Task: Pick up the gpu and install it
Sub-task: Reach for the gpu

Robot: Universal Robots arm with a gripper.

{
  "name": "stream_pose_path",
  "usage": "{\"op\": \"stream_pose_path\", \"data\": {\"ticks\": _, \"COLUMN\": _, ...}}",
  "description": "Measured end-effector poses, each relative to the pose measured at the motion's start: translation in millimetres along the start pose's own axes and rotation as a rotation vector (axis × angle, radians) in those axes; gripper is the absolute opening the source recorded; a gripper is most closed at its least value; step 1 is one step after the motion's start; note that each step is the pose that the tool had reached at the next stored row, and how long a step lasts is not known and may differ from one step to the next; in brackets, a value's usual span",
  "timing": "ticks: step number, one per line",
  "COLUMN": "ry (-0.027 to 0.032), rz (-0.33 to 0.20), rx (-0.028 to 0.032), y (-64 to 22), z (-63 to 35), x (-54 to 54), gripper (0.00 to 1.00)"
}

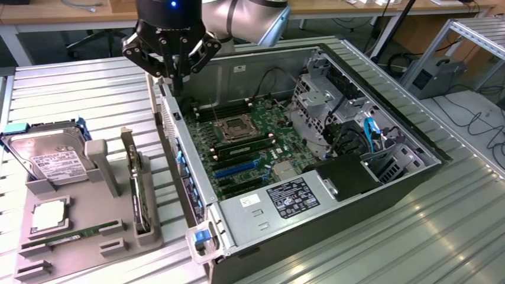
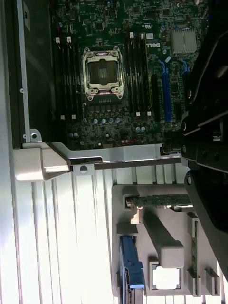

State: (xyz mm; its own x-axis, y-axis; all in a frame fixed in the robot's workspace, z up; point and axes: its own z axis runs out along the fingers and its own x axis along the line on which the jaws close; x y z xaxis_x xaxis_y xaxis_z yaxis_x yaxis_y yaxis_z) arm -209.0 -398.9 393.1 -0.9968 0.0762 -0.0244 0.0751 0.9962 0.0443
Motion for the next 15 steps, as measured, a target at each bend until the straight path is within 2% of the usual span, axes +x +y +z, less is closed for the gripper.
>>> {"op": "stream_pose_path", "data": {"ticks": 15, "ry": 0.0000, "rz": 0.000, "rx": 0.0000, "y": -0.2, "z": 0.0, "x": 2.9, "gripper": 0.11}}
